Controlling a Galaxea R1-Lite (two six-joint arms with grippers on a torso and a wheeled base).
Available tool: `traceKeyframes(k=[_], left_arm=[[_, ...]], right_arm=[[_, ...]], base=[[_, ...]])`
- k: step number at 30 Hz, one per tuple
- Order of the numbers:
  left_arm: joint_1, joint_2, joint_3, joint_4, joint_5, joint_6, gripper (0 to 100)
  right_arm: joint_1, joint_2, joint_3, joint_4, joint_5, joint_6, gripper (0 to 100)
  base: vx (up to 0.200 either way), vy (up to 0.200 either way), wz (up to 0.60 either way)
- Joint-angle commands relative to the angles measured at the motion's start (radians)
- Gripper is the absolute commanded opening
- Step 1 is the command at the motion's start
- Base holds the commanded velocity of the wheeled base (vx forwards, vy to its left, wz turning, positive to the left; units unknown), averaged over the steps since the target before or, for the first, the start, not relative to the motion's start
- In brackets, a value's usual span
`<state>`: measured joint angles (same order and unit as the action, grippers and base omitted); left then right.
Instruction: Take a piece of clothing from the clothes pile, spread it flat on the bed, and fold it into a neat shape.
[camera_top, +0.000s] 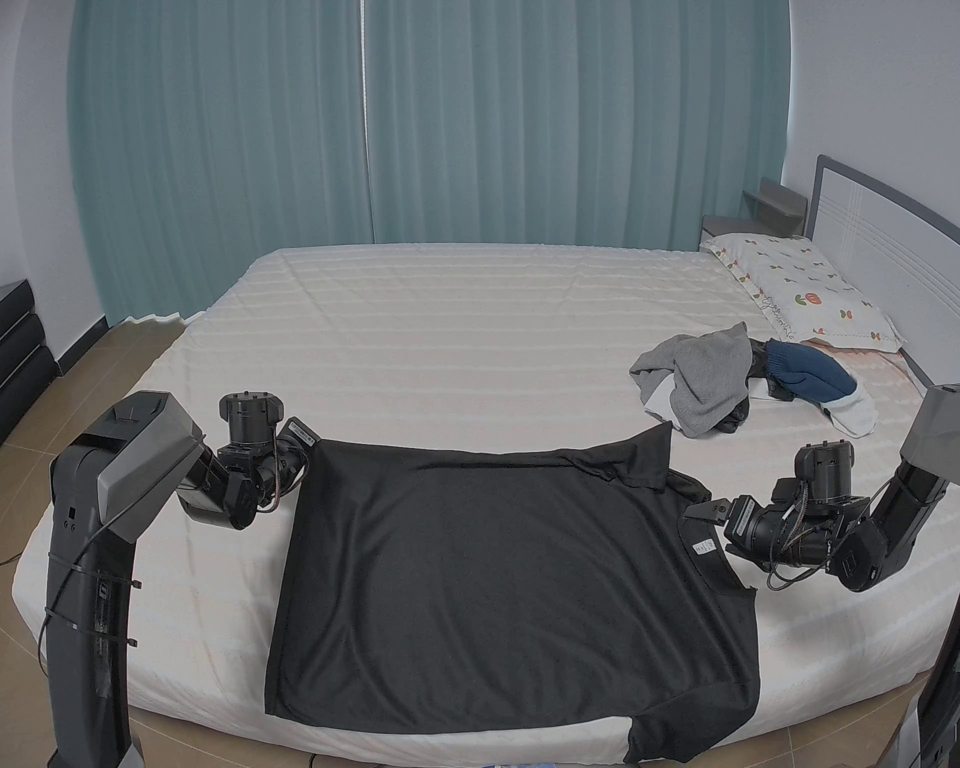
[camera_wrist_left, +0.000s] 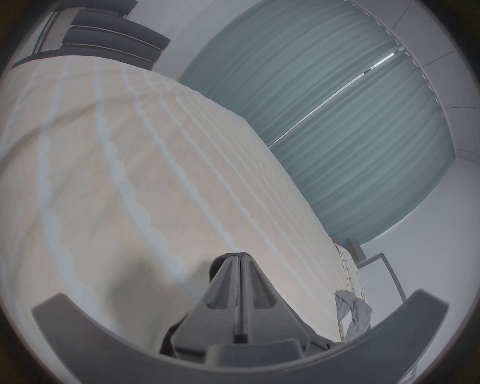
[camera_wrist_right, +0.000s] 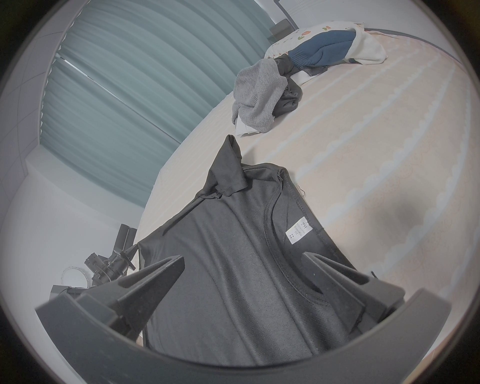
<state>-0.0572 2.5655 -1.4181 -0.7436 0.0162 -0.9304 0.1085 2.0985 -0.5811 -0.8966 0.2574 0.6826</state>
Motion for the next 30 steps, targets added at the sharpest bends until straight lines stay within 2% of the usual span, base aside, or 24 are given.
traceKeyframes(k=[1, 10, 11, 18, 21, 24, 29, 30], left_arm=[[0.028, 0.039, -0.036, -0.002, 0.001, 0.001, 0], [0.027, 0.047, -0.044, 0.006, 0.001, 0.002, 0], [0.028, 0.047, -0.044, 0.007, 0.001, 0.002, 100], [0.036, 0.036, -0.039, 0.004, 0.001, -0.016, 100], [0.043, 0.018, -0.028, 0.007, -0.002, -0.093, 100], [0.057, -0.03, 0.025, 0.006, -0.024, -0.157, 100], [0.059, -0.084, 0.125, -0.006, -0.081, -0.159, 100], [0.06, -0.102, 0.162, -0.022, -0.093, -0.16, 100]], right_arm=[[0.0, 0.011, -0.002, -0.002, 0.0, 0.0, 100], [0.002, 0.003, -0.034, -0.004, -0.001, 0.032, 100], [0.003, -0.002, -0.057, -0.004, -0.003, 0.054, 100], [0.034, 0.048, -0.143, 0.015, -0.006, 0.092, 100], [0.054, 0.113, -0.227, 0.027, -0.012, 0.092, 100], [0.086, 0.161, -0.338, 0.097, -0.02, 0.098, 100], [0.134, 0.215, -0.494, 0.225, -0.038, 0.106, 100], [0.157, 0.242, -0.56, 0.286, -0.052, 0.106, 100]], base=[[0.0, 0.0, 0.0], [0.0, 0.0, 0.0], [0.0, 0.0, 0.0], [0.0, 0.0, 0.0], [0.0, 0.0, 0.0], [0.0, 0.0, 0.0], [0.0, 0.0, 0.0], [0.0, 0.0, 0.0]])
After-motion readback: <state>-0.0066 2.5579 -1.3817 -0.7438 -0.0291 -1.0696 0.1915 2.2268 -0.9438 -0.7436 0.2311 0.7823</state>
